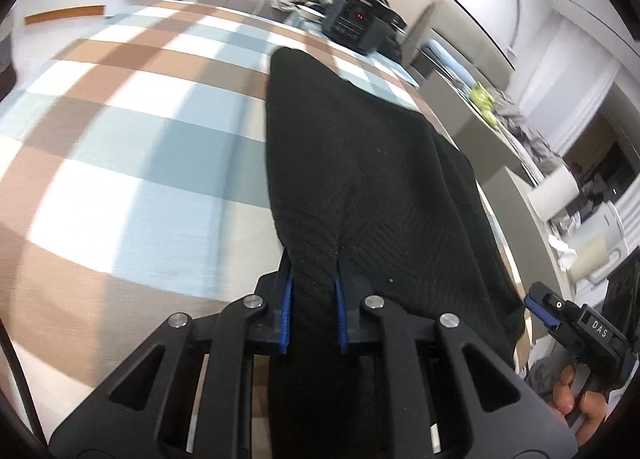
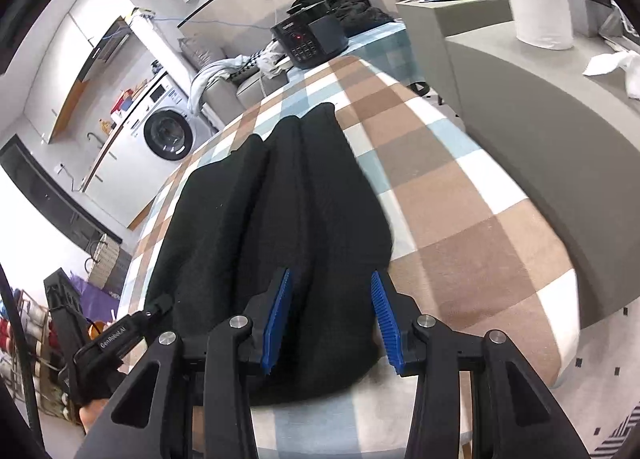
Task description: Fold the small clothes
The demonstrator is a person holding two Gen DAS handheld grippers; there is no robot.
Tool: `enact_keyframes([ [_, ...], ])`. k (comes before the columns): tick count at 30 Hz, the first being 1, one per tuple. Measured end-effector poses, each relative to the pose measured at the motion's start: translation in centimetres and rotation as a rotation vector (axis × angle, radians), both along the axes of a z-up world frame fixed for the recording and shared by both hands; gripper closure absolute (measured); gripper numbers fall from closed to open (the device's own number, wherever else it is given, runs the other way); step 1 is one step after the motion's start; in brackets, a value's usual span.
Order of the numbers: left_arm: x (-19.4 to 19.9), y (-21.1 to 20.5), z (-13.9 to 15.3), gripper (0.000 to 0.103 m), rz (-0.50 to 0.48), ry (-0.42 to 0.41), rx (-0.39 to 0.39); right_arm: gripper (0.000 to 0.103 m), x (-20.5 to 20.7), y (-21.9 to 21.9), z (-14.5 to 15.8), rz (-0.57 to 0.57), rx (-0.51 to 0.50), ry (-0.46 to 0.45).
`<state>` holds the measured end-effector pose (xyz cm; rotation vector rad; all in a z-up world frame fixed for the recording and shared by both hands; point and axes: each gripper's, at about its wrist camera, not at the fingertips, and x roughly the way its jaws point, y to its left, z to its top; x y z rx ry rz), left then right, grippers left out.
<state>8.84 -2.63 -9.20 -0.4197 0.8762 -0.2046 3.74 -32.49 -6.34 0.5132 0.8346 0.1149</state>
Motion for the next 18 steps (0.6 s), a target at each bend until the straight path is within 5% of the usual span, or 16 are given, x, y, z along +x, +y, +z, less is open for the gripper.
enact_keyframes([
  [9,-1.8,6.1,0.9,0.078,0.09,0.034,0.039,0.061,1.3,4.8,0.3,0.178,0.079,-0.005],
  [14,-3.9,5.0,3.1,0.038,0.058,-0.047,0.072,0.064,1.2,7.3,-1.1,0.273,0.098,0.069],
  [18,-4.5,2.9,3.8,0.035,-0.027,-0.046,0.06,0.064,0.9,8.3,-1.4,0.344,0.148,0.081],
])
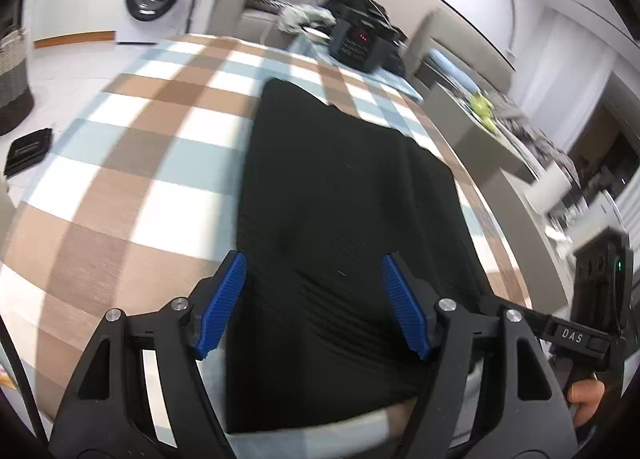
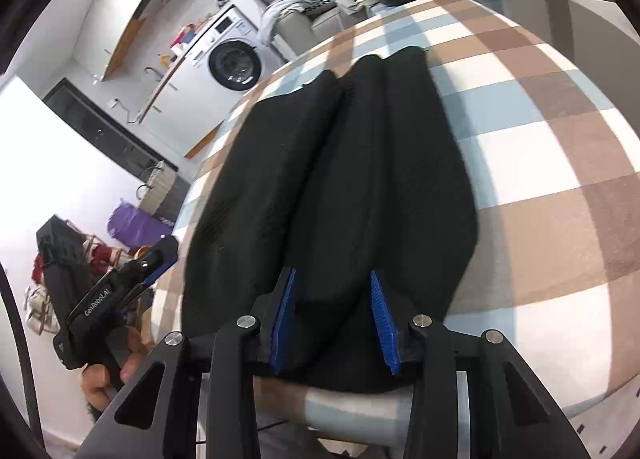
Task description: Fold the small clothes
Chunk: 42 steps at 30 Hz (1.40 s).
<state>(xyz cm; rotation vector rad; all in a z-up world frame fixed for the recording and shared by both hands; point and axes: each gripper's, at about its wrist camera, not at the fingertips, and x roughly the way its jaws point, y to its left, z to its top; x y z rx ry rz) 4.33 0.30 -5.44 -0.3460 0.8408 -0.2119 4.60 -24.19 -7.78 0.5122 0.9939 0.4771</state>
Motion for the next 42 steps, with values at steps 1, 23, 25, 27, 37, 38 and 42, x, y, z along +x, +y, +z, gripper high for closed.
enact_keyframes([
  [1,-0.3,-0.8,0.0,0.035,-0.022,0.009,-0.004,0.064,0.1,0.2,-0.2,0.021,0.025,0.018],
  [23,-0.3,-13.1,-1.8,0.073,-0.183,0.07,0.166,0.095,0.8,-0.3,-2.6,-0.021,0.0,-0.008],
  [25,-0.3,-13.1,-1.9,0.092,-0.172,0.051,0.186,0.095,0.6,-0.1,-2.3,-0.018,-0.011,-0.025],
  [27,-0.4,-12.5,-1.6,0.095,-0.164,0.043,0.151,0.095,0.6,-0.1,-2.1,-0.017,-0.002,-0.035],
  [37,-0.5,-10.1,3.7,0.097,-0.146,-0.078,-0.006,0.095,-0.2,-0.2,4.5,-0.006,-0.029,-0.238],
  [38,-0.6,-10.2,4.5,0.098,-0.16,-0.096,-0.019,0.095,-0.9,-0.6,5.1,-0.019,-0.043,-0.263],
  [42,-0.9,-12.0,5.3,0.098,-0.241,-0.104,-0.045,0.095,-2.1,-2.3,3.3,-0.078,-0.088,-0.212],
])
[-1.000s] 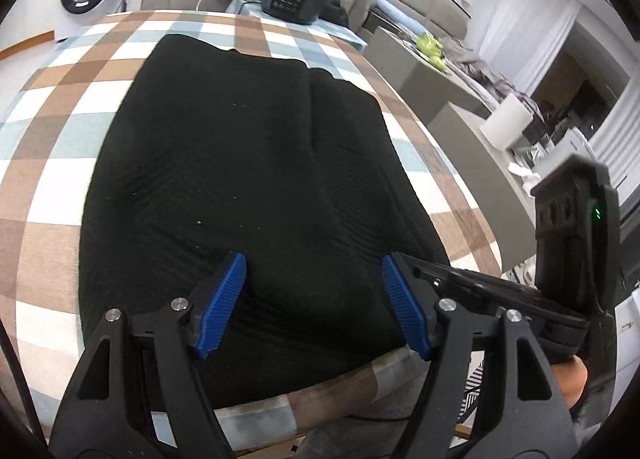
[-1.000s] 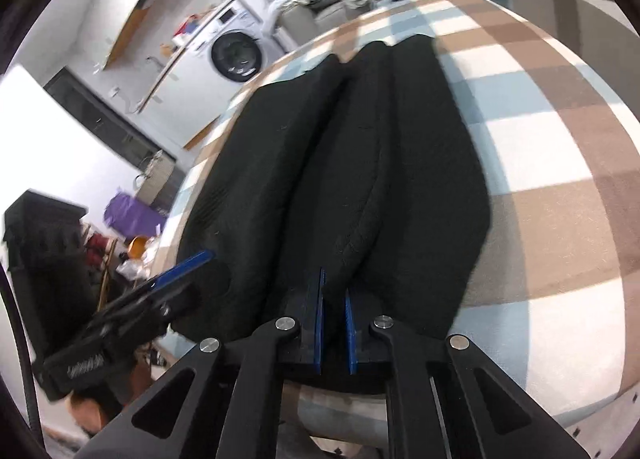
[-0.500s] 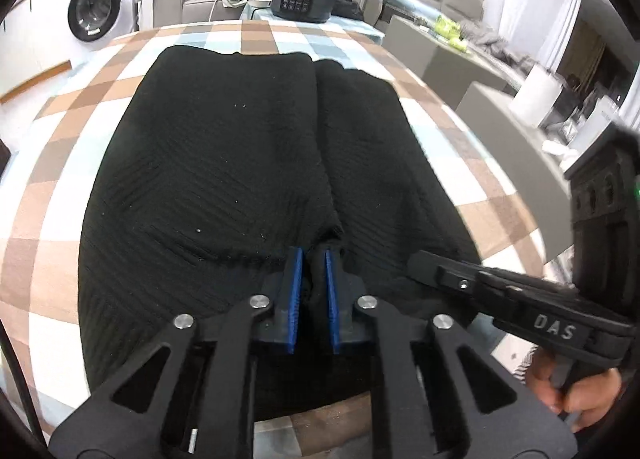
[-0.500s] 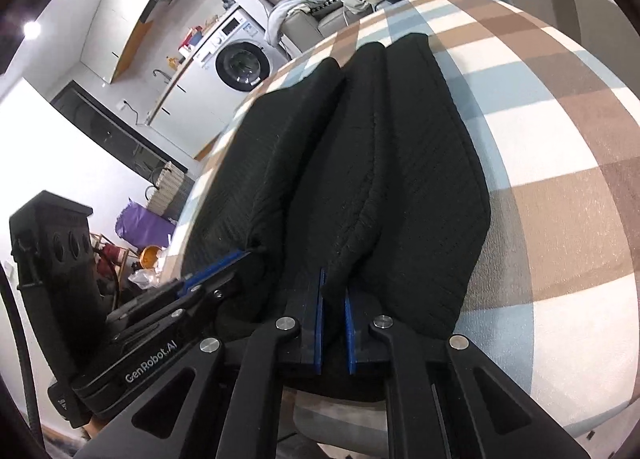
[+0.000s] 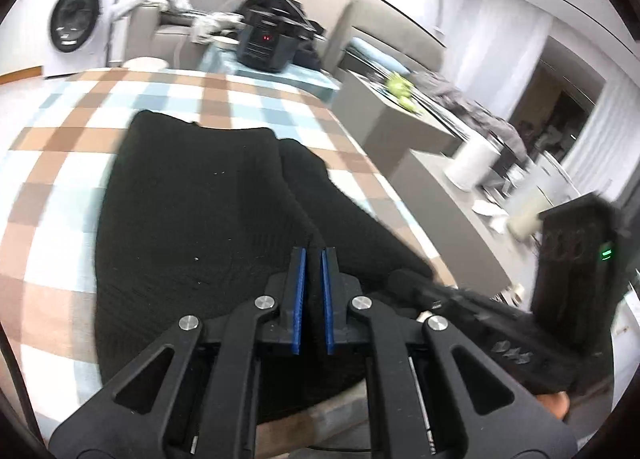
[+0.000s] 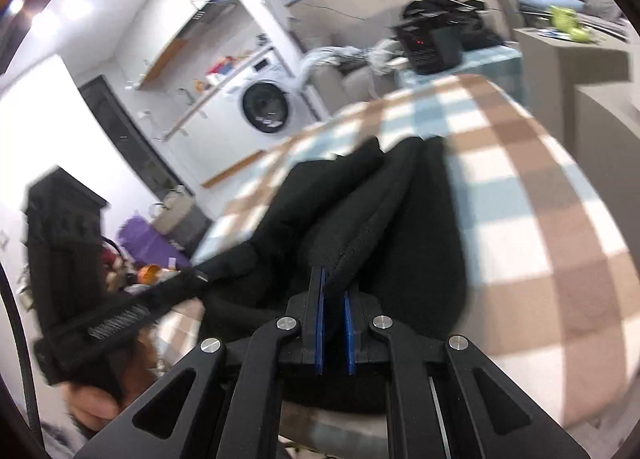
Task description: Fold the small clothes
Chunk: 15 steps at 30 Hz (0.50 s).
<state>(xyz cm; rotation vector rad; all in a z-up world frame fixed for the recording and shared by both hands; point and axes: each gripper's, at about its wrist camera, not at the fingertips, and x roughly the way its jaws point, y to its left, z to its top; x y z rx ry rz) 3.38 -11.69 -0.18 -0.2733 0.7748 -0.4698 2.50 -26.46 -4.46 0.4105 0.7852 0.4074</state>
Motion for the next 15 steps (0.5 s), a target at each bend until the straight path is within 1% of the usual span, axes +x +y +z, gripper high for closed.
enact_keyframes([
  [3,0.0,-2.3,-2.2,0.098,-0.058,0.055,0.021,0.095,0.9,-0.9,-3.8,-0.039,-0.028,0.131],
  [4,0.2,-2.9,-3.4,0.098,-0.077,0.086,0.024,0.095,1.0,-1.2,-4.6,-0.049,-0.026,0.159],
  [6,0.2,-3.2,-5.2,0.098,-0.088,0.143,0.024,0.095,1.0,-1.4,-4.8,-0.045,-0.004,0.161],
  [8,0.1,-2.9,-6.0,0.097,-0.101,0.172,0.011,0.095,1.0,-1.3,-4.5,-0.029,-0.022,0.156],
  [10,0.0,-2.3,-6.1,0.095,-0.114,0.192,-0.001,0.093,1.2,-1.3,-4.4,-0.016,-0.028,0.177],
  [12,-0.3,-1.9,-5.9,0.088,-0.134,0.193,-0.006,0.091,1.2,-1.8,-4.2,-0.039,-0.012,0.181],
  [13,-0.5,-1.4,-5.7,0.079,-0.132,0.191,-0.013,0.09,1.2,-1.9,-4.1,-0.051,-0.008,0.177],
  [14,-0.7,-1.1,-5.4,0.065,-0.129,0.185,-0.019,0.088,0.9,-2.2,-3.7,-0.072,0.001,0.16],
  [15,-1.0,-0.7,-5.2,0.058,-0.125,0.176,-0.021,0.087,0.6,-2.4,-3.2,-0.088,0.007,0.143],
])
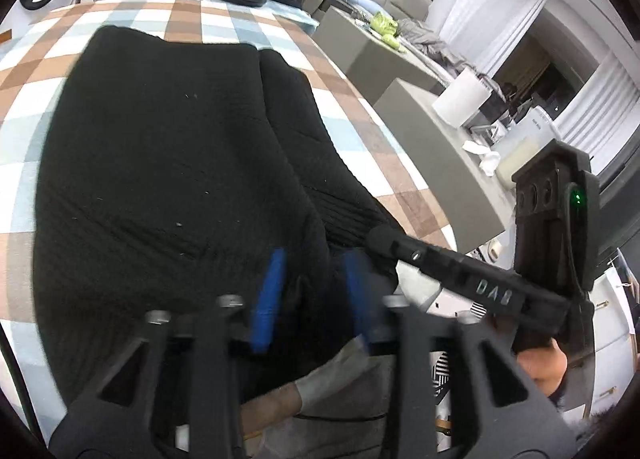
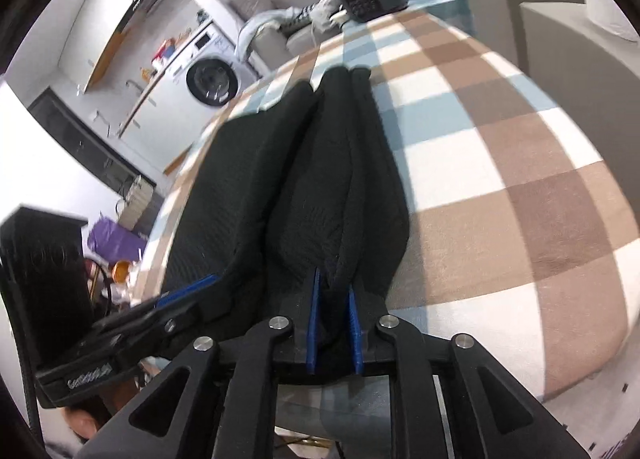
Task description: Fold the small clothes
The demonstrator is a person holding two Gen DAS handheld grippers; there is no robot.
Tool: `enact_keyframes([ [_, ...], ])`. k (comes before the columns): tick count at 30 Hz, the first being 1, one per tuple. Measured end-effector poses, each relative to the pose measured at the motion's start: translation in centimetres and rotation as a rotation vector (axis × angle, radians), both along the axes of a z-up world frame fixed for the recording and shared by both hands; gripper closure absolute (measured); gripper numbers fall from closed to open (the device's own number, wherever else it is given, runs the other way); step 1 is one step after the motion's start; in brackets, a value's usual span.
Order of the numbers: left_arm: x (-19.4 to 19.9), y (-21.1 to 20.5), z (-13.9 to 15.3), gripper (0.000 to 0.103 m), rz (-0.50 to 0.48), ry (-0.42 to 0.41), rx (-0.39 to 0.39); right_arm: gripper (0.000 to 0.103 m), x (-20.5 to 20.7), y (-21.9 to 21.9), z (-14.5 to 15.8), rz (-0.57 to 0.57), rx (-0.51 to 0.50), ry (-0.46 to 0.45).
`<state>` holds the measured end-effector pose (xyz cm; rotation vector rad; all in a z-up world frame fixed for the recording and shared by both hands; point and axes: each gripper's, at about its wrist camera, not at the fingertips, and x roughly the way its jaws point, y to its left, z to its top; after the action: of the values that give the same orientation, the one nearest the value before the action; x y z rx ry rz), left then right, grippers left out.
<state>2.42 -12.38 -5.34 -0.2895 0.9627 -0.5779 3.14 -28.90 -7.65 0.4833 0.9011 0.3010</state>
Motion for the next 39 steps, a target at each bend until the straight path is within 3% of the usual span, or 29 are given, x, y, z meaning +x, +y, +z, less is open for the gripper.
enact_keyframes([
  [1,-0.3,0.5,0.3,0.051,0.01,-0.018,-0.003,0.086,-0.3,0.0,0.7,-0.007,0.003,-0.02],
  [5,-0.8,2.3,1.2,0.05,0.047,-0.034,-0.016,0.083,-0.9,0.7,2.7,0.027,0.033,-0.083],
  [9,-1.0,4.6,1.3,0.05,0.113,-0.034,-0.018,0.07,-0.7,3.0,2.9,0.129,0.074,-0.054],
  [13,-1.3,7.4,1.2,0.05,0.194,-0.036,-0.015,0.059,-0.2,5.6,2.1,0.203,0.047,-0.032],
  [15,-1.3,9.0,0.9,0.05,0.235,-0.03,-0.013,0.059,0.6,6.3,0.5,0.202,0.063,0.025],
  [16,-1.3,9.5,0.8,0.05,0.251,-0.027,-0.011,0.064,1.2,6.7,-0.4,0.187,0.055,0.064],
  [19,-1.4,11.2,0.8,0.05,0.288,-0.037,-0.008,0.098,2.0,7.4,-0.3,0.182,0.017,0.055],
  [21,-1.5,12.1,1.0,0.05,0.309,-0.046,-0.011,0.099,0.7,6.8,2.4,0.181,0.074,-0.065],
  [23,-1.4,12.6,1.2,0.05,0.318,-0.055,-0.013,0.099,-1.2,6.3,4.8,0.144,0.036,-0.169],
  [24,-1.4,12.8,1.3,0.05,0.32,-0.06,-0.013,0.099,-1.8,5.8,4.9,0.109,0.018,-0.175],
  [26,-1.3,13.1,1.1,0.05,0.321,-0.066,0.002,0.099,-1.9,5.3,3.4,0.064,-0.033,-0.127],
  [30,-0.3,12.4,-0.3,0.049,0.32,-0.04,0.053,0.099,-1.2,4.4,-0.9,0.027,0.026,0.018],
  [33,0.4,11.8,-1.7,0.049,0.318,0.0,0.069,0.098,-1.0,4.1,-1.0,0.038,0.042,0.026],
  [39,3.0,11.5,-3.7,0.049,0.34,0.057,0.046,0.079,0.3,3.6,-0.8,0.05,0.08,0.028],
])
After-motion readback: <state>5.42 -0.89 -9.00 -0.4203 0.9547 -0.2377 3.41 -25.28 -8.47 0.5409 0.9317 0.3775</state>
